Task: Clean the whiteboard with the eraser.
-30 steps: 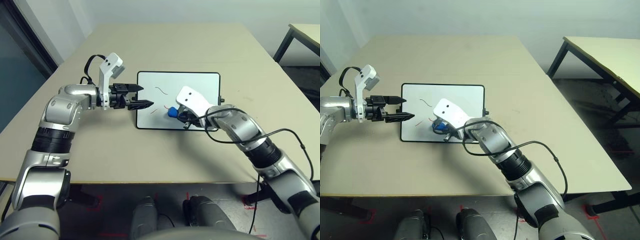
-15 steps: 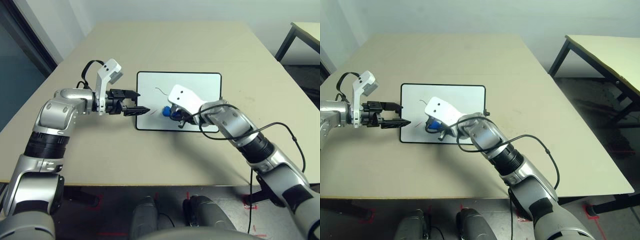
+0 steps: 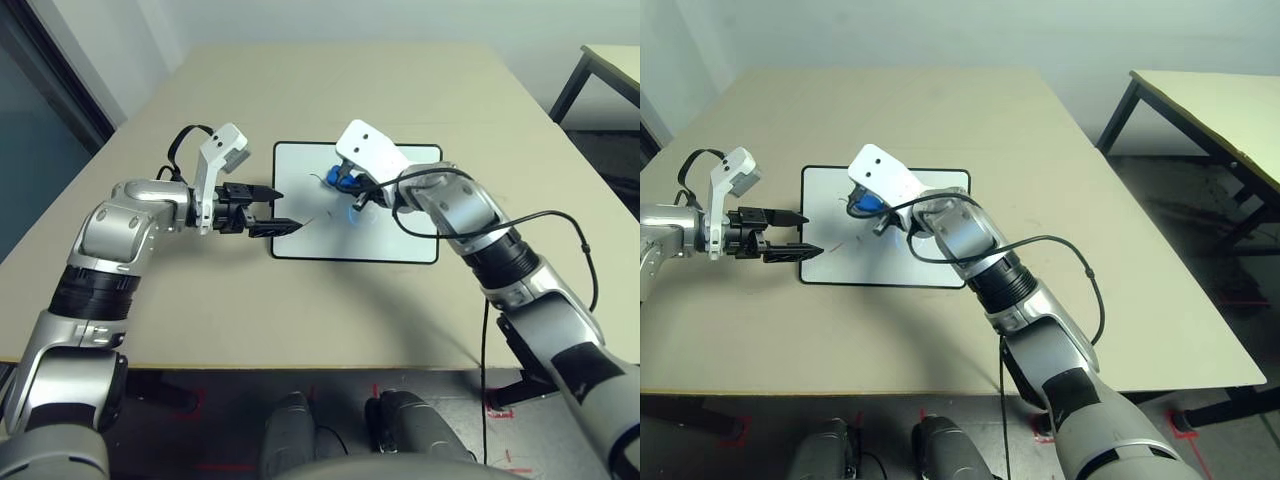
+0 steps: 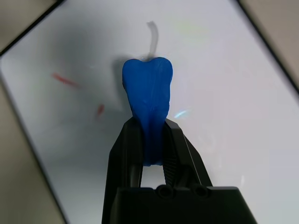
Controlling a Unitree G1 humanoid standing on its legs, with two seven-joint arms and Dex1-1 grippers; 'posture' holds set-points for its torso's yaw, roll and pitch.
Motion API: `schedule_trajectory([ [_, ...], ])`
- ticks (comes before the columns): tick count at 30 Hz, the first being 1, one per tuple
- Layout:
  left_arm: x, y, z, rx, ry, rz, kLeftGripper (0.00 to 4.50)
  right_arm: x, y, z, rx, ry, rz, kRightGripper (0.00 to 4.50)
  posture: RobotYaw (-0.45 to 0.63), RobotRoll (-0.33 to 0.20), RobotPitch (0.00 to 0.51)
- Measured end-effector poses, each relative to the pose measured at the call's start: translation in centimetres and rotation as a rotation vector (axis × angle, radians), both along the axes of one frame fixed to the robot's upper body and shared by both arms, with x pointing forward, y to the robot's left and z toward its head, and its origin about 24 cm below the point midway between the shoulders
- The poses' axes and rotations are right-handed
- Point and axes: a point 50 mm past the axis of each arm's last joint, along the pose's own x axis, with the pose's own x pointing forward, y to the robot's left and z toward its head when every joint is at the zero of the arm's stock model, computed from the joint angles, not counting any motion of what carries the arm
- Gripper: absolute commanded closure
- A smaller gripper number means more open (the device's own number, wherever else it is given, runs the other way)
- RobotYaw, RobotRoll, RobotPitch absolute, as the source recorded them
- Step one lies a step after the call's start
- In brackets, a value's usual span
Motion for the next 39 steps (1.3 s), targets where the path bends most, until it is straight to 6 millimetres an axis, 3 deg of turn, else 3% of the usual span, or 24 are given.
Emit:
schedule_trajectory([
  [4,-0.1,0.0,-0.1,0.001,0.002,0.000,0.00,-1.8,-0.4,-0.9,-0.098,0.053,0.042,3.93,-0.11,0.000,0.063],
  [7,-0.1,0.0,-0.2,0.001,0.005,0.001,0.00,-2.1,-0.7,-0.8,-0.129,0.055,0.046,3.93,-0.11,0.000,0.061],
  [16,-0.2,0.1,-0.5,-0.001,0.014,0.005,0.00,0.8,-0.4,3.2,-0.155,-0.119,-0.004,3.93,-0.11,0.000,0.058],
  [19,-0.2,0.1,-0.6,-0.001,0.014,0.005,0.00,0.4,-0.4,2.9,-0.184,-0.116,0.034,3.93,-0.11,0.000,0.059],
  [25,-0.1,0.2,-0.4,0.000,0.010,0.008,0.00,-2.4,0.1,-0.3,-0.330,-0.004,0.218,3.93,-0.10,0.000,0.065],
  [29,0.0,0.2,-0.1,0.003,0.001,0.007,0.00,-2.1,0.7,-0.4,-0.326,-0.004,0.230,3.93,-0.09,0.000,0.071],
  [33,0.0,0.2,-0.1,0.003,-0.002,0.006,0.00,-0.5,2.1,0.6,-0.300,-0.094,0.227,3.93,-0.08,0.000,0.077],
  [39,-0.1,0.1,-0.1,0.005,-0.001,0.008,0.00,-0.6,1.4,0.4,-0.330,-0.106,0.243,3.93,-0.07,0.000,0.086],
])
